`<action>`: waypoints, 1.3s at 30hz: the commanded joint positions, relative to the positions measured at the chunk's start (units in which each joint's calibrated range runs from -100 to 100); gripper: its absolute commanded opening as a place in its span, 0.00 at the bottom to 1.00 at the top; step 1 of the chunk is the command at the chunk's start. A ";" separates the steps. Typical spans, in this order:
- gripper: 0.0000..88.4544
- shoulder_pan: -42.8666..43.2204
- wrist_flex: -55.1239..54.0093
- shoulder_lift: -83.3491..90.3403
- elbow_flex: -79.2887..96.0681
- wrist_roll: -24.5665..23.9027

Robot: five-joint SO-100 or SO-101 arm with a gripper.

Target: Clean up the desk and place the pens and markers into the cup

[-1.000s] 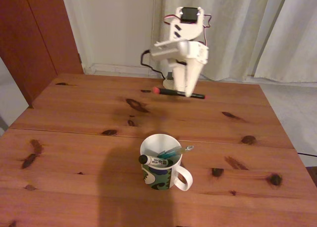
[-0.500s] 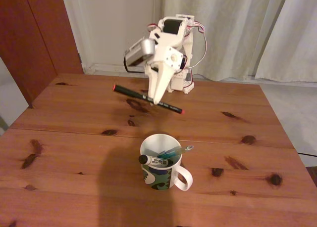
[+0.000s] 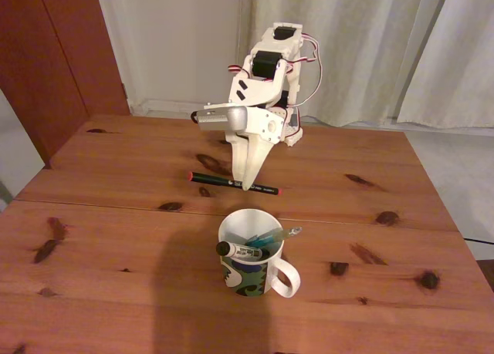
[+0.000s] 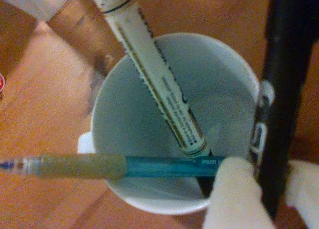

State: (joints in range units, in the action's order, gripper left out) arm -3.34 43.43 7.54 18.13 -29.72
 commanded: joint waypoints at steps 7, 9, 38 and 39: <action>0.01 -2.17 -2.35 0.28 -4.25 6.20; 0.01 -1.93 -2.35 0.19 -6.86 6.30; 0.01 -0.72 -2.44 -15.20 -37.79 14.79; 0.01 -0.80 -2.44 -16.27 -38.15 14.74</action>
State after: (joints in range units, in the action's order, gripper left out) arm -4.36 42.76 -7.88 -15.58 -15.46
